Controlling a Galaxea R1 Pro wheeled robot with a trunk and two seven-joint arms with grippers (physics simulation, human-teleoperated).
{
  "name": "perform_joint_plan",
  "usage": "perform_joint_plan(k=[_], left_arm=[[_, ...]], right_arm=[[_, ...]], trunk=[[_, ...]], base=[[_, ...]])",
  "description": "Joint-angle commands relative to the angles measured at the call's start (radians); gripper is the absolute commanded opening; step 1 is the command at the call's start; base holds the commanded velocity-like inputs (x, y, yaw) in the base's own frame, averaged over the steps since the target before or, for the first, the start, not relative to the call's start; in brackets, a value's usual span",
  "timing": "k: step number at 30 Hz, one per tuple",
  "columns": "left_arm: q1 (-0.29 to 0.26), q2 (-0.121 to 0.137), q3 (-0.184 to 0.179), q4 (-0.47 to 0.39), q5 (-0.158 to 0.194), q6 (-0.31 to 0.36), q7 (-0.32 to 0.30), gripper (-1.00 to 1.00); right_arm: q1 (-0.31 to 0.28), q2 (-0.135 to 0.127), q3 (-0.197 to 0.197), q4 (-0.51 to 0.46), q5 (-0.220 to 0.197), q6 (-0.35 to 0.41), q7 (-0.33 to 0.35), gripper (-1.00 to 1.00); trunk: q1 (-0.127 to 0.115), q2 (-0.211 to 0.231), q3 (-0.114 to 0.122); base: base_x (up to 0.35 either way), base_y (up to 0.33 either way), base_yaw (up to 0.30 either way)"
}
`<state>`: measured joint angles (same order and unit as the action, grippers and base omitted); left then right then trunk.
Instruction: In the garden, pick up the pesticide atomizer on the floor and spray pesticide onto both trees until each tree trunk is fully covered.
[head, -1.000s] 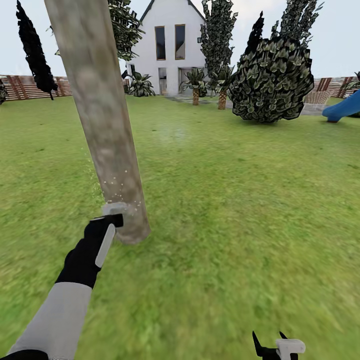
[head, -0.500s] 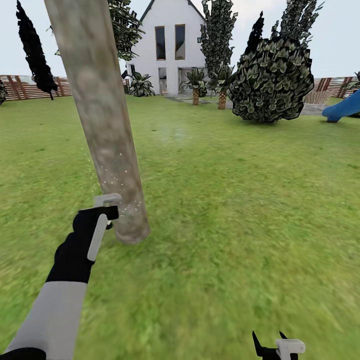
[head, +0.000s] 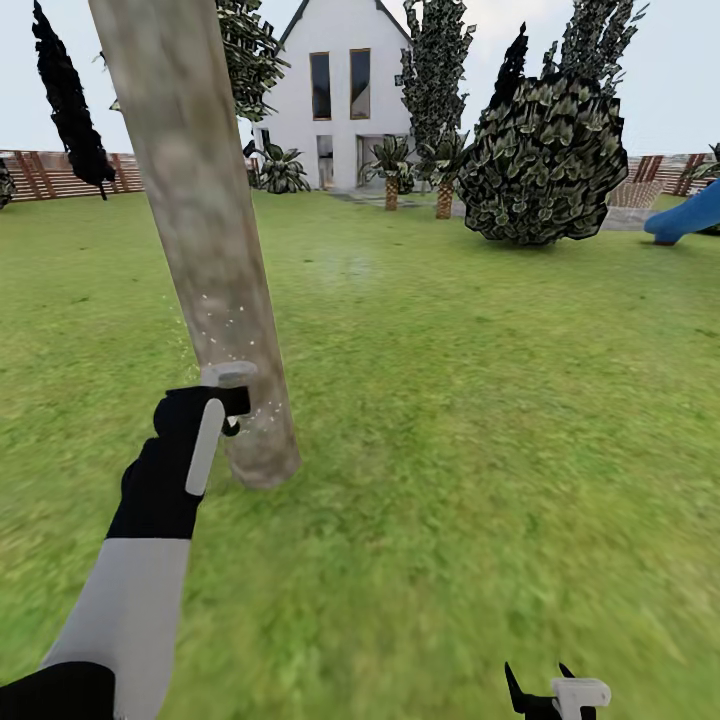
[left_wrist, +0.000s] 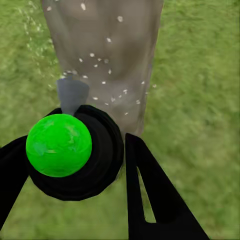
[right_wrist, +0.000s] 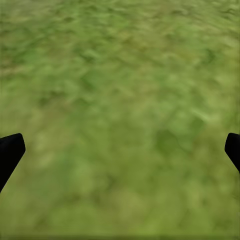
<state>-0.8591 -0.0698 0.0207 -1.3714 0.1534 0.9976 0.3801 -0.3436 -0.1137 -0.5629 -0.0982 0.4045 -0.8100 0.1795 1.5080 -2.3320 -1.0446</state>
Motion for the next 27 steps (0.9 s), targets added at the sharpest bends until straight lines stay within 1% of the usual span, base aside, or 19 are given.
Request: perform_joint_plan(k=[1,3,4,5,6,7,11,12,13,16,17,19,21,22,23,24,26,27], left_arm=[[0.001,0.005,0.003,0.000,0.002,0.000,0.000,-1.00],[0.010,0.029,0.009,0.000,0.002,-0.002,0.000,-1.00],[0.012,0.048,0.009,0.000,0.002,-0.001,-0.001,-1.00],[0.014,0.059,0.008,0.000,0.002,-0.001,-0.001,-1.00],[0.015,0.064,0.004,0.000,0.002,-0.003,0.000,-1.00],[0.025,0.062,-0.001,0.004,0.003,-0.005,0.000,-1.00],[0.132,0.059,-0.014,0.016,0.004,-0.033,0.006,-1.00],[0.168,0.058,-0.015,0.016,0.005,-0.075,0.007,-1.00],[0.191,0.058,-0.017,0.018,0.005,-0.108,0.008,-1.00],[0.217,0.058,-0.016,0.045,0.003,-0.136,0.009,-1.00],[0.239,0.059,-0.013,0.090,0.001,-0.167,0.008,-1.00],[0.266,0.064,-0.011,0.164,0.001,-0.296,0.010,-1.00],[0.275,0.064,-0.010,0.235,0.001,-0.344,0.011,-1.00],[0.277,0.060,-0.012,0.299,0.001,-0.382,0.010,-1.00],[0.277,0.058,-0.014,0.376,0.002,-0.461,0.010,-1.00],[0.277,0.059,-0.014,0.425,0.001,-0.506,0.011,-1.00],[0.277,0.067,-0.011,0.463,0.001,-0.541,0.011,-1.00],[0.278,0.069,-0.010,0.468,0.001,-0.547,0.011,-1.00]], right_arm=[[0.000,0.000,0.000,0.000,0.000,0.000,0.000,1.00],[0.000,0.000,0.000,0.000,0.000,0.000,0.000,1.00],[0.000,0.000,0.000,0.000,0.000,0.000,0.000,1.00],[0.000,0.000,0.000,0.000,0.000,0.000,0.000,1.00],[0.000,0.000,0.000,0.000,0.000,0.000,0.000,1.00],[0.000,0.000,0.000,0.000,0.000,0.000,0.000,1.00],[0.000,0.000,0.000,0.000,0.000,0.000,0.000,1.00],[0.000,0.000,0.000,0.000,0.000,0.000,0.000,1.00],[0.000,0.000,0.000,0.000,0.000,0.000,0.000,1.00],[0.000,0.000,0.000,0.000,0.000,0.000,0.000,1.00],[0.000,0.000,0.000,0.000,0.000,0.000,0.000,1.00],[0.000,0.000,0.000,0.000,0.000,0.000,0.000,1.00],[0.000,0.000,0.000,0.000,0.000,0.000,0.000,1.00],[0.000,0.000,0.000,0.000,0.000,0.000,0.000,1.00],[0.000,0.000,0.000,0.000,0.000,0.000,0.000,1.00],[0.000,0.000,0.000,0.000,-0.001,0.000,0.000,1.00],[0.000,0.000,0.000,0.000,-0.001,0.000,0.000,1.00],[0.000,-0.001,0.000,-0.001,-0.001,0.000,0.000,1.00]], trunk=[[0.000,0.000,0.000],[0.000,0.000,0.000],[0.000,0.000,0.000],[0.000,0.000,0.000],[0.000,0.000,0.000],[0.000,0.000,0.000],[0.000,0.000,0.000],[0.000,0.000,0.000],[0.000,0.000,0.000],[0.000,0.000,0.000],[0.000,0.000,0.000],[0.000,0.000,0.000],[0.000,0.000,0.000],[0.000,0.000,0.000],[0.000,0.000,0.000],[0.000,0.000,0.000],[0.000,0.000,0.000],[0.000,0.000,0.000]], base=[[0.000,0.000,0.000],[0.000,0.000,0.000],[0.000,0.000,0.000],[0.000,0.000,0.000],[0.000,0.000,0.000],[0.000,0.000,0.000],[0.000,0.000,0.000],[0.000,0.000,0.000],[0.064,-0.025,0.000],[0.152,-0.157,0.000],[0.184,-0.214,0.000],[0.192,-0.221,0.000],[0.197,-0.223,0.000],[0.196,-0.224,0.000],[0.212,-0.214,0.000],[0.225,-0.205,0.000],[0.231,-0.201,0.000],[0.234,-0.199,0.000]])
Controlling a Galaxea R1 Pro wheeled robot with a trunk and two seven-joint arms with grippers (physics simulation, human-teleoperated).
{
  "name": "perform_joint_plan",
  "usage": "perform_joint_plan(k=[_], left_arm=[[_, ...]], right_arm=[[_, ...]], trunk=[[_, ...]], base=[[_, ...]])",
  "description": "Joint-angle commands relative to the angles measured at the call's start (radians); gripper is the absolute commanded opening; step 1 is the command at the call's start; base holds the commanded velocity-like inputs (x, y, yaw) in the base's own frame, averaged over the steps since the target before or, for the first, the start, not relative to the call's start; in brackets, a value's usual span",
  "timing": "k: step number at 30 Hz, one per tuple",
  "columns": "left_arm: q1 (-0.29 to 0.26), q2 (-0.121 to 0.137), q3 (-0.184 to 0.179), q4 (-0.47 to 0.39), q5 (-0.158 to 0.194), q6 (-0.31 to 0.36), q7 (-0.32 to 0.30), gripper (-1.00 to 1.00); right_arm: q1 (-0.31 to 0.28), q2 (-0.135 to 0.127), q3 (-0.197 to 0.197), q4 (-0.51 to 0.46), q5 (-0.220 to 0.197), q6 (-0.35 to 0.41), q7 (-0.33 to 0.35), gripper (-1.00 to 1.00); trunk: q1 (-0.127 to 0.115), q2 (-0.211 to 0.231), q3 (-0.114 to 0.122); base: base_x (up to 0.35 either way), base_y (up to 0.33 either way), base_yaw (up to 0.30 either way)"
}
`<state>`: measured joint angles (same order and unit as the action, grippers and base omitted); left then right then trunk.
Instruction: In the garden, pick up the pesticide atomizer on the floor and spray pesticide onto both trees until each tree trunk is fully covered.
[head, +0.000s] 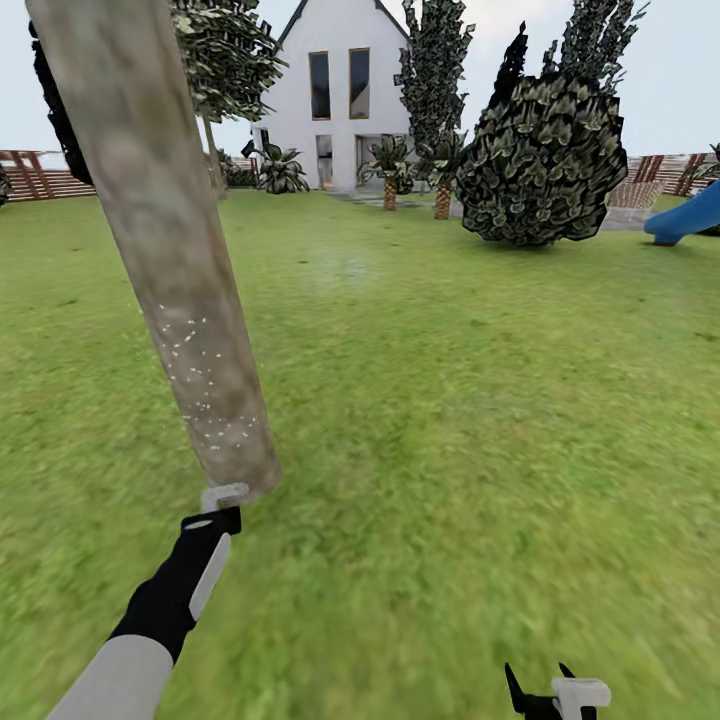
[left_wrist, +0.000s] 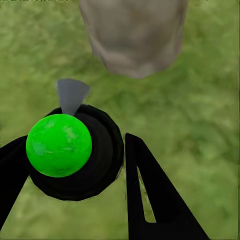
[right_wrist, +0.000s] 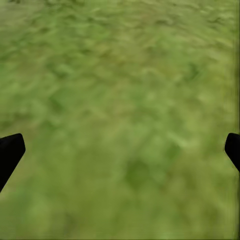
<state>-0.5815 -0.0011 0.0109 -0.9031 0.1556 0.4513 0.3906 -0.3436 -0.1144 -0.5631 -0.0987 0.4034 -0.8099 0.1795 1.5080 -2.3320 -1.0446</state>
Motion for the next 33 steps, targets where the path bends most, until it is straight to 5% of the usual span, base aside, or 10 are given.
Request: perform_joint_plan(k=[1,13,33], left_arm=[[0.000,0.000,0.000,0.002,-0.001,-0.003,0.001,-1.00],[0.000,-0.004,0.001,0.004,-0.001,-0.007,0.006,-1.00],[0.001,-0.009,0.000,0.004,0.012,-0.009,0.043,-1.00]], right_arm=[[0.000,-0.001,0.000,-0.001,0.000,0.000,0.000,1.00],[0.000,0.000,0.000,0.001,0.000,0.000,0.000,1.00],[0.000,0.001,0.000,0.001,0.002,0.000,0.000,1.00]], trunk=[[0.000,0.000,0.000],[0.000,0.000,0.000],[0.000,0.000,0.000]], base=[[0.244,-0.186,0.000],[0.226,-0.194,0.018],[0.090,-0.269,0.274]])
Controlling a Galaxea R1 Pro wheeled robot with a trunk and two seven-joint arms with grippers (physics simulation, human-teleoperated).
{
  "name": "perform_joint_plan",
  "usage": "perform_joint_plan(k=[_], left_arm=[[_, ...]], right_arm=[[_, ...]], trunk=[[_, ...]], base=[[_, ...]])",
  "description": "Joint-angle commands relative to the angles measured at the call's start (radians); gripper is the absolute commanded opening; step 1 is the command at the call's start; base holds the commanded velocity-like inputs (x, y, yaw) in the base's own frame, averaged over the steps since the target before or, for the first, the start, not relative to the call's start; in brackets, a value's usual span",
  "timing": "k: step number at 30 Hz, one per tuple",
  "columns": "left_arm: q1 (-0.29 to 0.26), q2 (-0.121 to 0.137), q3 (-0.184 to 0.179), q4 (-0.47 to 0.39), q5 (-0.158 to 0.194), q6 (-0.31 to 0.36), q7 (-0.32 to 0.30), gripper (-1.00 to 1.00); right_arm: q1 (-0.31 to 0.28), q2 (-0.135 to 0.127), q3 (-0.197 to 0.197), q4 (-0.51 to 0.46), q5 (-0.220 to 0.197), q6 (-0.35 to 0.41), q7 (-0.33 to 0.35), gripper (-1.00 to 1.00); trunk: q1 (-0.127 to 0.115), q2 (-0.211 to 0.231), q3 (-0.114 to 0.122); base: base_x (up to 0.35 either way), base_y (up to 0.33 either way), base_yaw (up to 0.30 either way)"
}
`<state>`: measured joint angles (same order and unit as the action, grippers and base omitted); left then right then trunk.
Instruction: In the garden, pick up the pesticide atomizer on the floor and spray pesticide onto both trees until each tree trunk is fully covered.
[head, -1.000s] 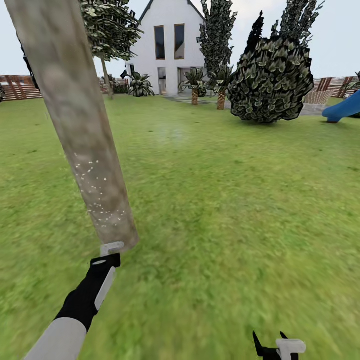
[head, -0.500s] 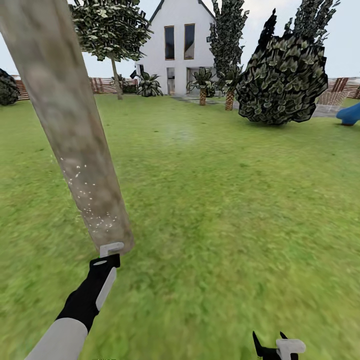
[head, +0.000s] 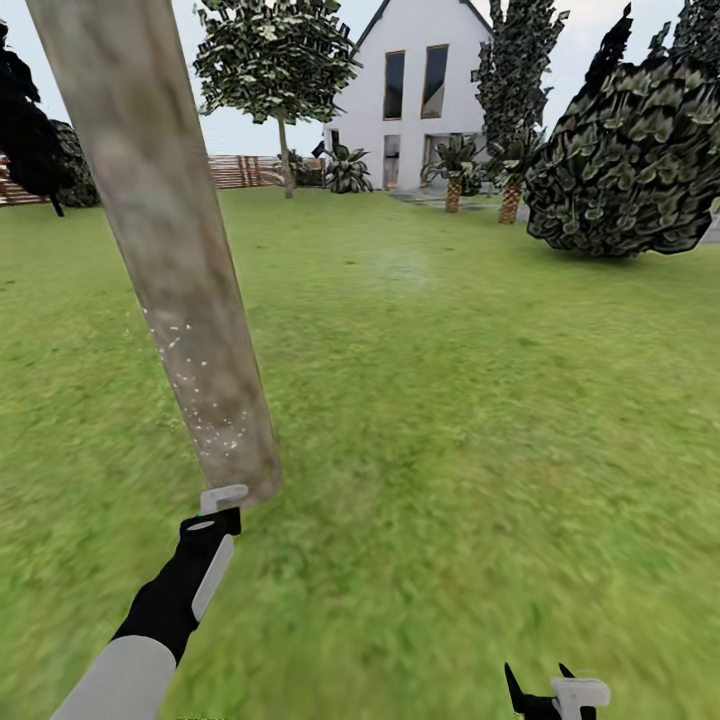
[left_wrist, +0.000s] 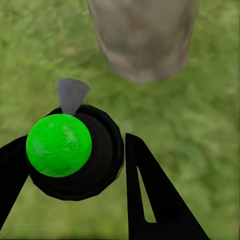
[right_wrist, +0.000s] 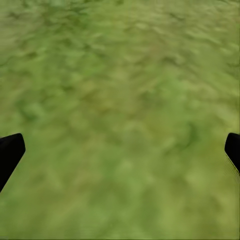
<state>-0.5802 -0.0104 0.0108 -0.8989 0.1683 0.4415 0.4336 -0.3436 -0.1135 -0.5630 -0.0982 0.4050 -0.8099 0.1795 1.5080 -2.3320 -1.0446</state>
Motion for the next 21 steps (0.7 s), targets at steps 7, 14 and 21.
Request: perform_joint_plan(k=[7,14,21], left_arm=[[0.000,0.000,0.000,0.020,0.002,0.000,0.001,-1.00],[0.000,0.000,0.000,0.020,0.002,0.000,0.001,-1.00],[0.000,0.000,0.000,0.020,0.002,0.000,0.001,-1.00]], right_arm=[[0.000,0.000,0.000,0.000,0.000,0.000,0.000,1.00],[0.000,0.000,0.000,0.000,0.000,0.000,0.000,1.00],[0.000,0.000,0.000,0.000,0.000,0.000,0.000,1.00]], trunk=[[0.000,0.000,0.000],[0.000,0.000,0.000],[0.000,0.000,0.000]], base=[[0.091,-0.270,0.276],[0.093,-0.270,0.043],[0.093,-0.270,0.112]])
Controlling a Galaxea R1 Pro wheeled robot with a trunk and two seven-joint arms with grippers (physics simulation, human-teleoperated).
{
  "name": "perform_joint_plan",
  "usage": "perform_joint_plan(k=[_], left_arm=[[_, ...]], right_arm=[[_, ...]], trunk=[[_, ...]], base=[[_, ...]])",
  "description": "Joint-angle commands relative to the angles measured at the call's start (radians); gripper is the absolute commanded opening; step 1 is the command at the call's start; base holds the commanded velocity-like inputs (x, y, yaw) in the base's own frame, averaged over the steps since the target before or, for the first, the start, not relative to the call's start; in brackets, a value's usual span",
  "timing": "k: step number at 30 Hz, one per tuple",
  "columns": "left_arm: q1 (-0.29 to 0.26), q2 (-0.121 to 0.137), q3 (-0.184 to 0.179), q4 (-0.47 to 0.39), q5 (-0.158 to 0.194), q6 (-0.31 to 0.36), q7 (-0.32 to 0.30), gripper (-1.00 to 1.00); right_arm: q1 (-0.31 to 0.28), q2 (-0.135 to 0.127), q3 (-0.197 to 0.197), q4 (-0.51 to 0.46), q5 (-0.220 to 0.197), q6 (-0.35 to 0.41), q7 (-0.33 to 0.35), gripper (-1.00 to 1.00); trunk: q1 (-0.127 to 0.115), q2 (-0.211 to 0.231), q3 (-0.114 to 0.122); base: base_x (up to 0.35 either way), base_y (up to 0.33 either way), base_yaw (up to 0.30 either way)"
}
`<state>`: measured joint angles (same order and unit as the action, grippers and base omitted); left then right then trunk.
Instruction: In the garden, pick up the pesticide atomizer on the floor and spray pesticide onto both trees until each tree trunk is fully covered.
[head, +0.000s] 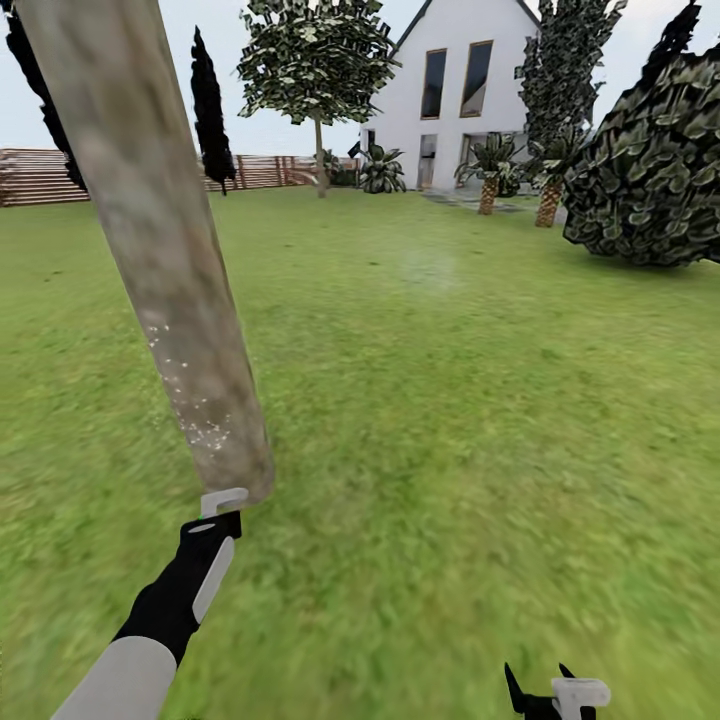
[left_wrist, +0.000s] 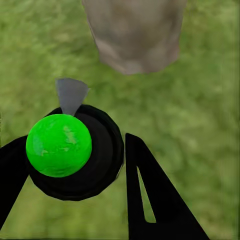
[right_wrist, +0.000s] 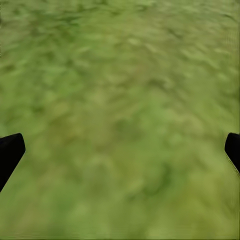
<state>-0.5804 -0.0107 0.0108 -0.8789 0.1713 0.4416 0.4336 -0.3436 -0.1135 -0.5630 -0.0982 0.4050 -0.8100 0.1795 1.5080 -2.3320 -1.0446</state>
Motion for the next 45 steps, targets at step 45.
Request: perform_joint_plan(k=[45], left_arm=[[0.000,-0.001,0.000,0.000,-0.001,0.000,0.001,-1.00]], right_arm=[[0.000,0.000,0.000,0.000,0.000,0.000,0.000,1.00]], trunk=[[0.000,0.000,0.000]], base=[[0.093,-0.270,0.214]])
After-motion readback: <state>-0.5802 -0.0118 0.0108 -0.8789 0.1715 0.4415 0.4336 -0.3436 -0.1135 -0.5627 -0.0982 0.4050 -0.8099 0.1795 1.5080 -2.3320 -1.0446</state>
